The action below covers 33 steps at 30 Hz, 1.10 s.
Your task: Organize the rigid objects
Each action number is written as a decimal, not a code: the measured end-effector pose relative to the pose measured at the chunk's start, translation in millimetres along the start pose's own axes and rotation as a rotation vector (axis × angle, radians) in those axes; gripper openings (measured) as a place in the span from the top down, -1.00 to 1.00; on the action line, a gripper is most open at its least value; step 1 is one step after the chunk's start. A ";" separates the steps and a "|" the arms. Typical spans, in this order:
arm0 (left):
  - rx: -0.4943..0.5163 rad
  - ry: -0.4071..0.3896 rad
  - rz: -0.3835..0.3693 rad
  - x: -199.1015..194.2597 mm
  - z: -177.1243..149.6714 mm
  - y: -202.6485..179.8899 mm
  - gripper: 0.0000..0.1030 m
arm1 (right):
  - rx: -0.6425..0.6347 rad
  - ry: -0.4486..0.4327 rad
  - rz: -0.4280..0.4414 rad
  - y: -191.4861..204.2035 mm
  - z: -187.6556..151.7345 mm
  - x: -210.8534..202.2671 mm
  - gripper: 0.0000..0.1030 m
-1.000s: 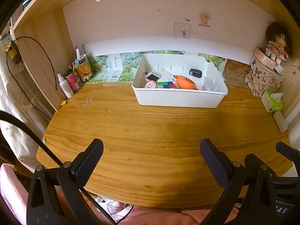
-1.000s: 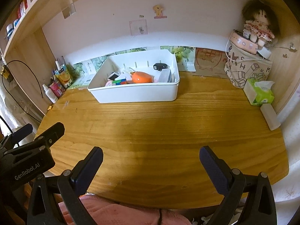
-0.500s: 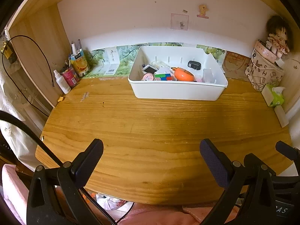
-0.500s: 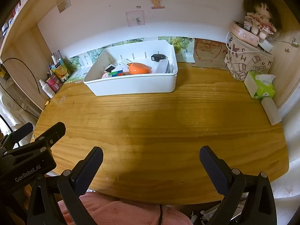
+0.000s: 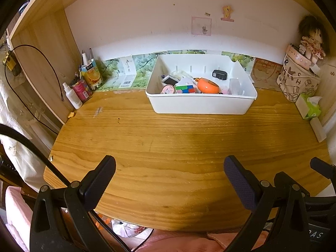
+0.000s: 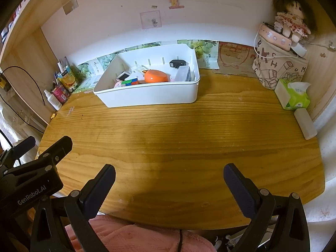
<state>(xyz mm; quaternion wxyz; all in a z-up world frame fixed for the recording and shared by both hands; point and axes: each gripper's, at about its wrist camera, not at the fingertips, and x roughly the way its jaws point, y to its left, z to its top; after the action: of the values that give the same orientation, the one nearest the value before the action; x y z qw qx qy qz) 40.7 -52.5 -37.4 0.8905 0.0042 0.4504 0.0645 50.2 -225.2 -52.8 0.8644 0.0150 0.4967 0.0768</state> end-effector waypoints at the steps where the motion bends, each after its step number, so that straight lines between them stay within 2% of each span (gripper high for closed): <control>1: 0.001 -0.001 0.001 0.0 0.1 -0.1 -0.99 | 0.000 0.000 0.000 -0.2 0.4 0.2 -1.00; 33: 0.053 -0.036 0.034 -12.7 -4.6 -17.2 -0.99 | 0.046 -0.007 0.009 -17.4 -9.2 -6.1 -1.00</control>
<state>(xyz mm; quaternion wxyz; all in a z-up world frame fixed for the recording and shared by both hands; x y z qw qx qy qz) 31.4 -71.3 -31.1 0.8967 0.0365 0.4358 0.0678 41.3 -243.8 -54.0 0.8651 0.0373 0.4954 0.0691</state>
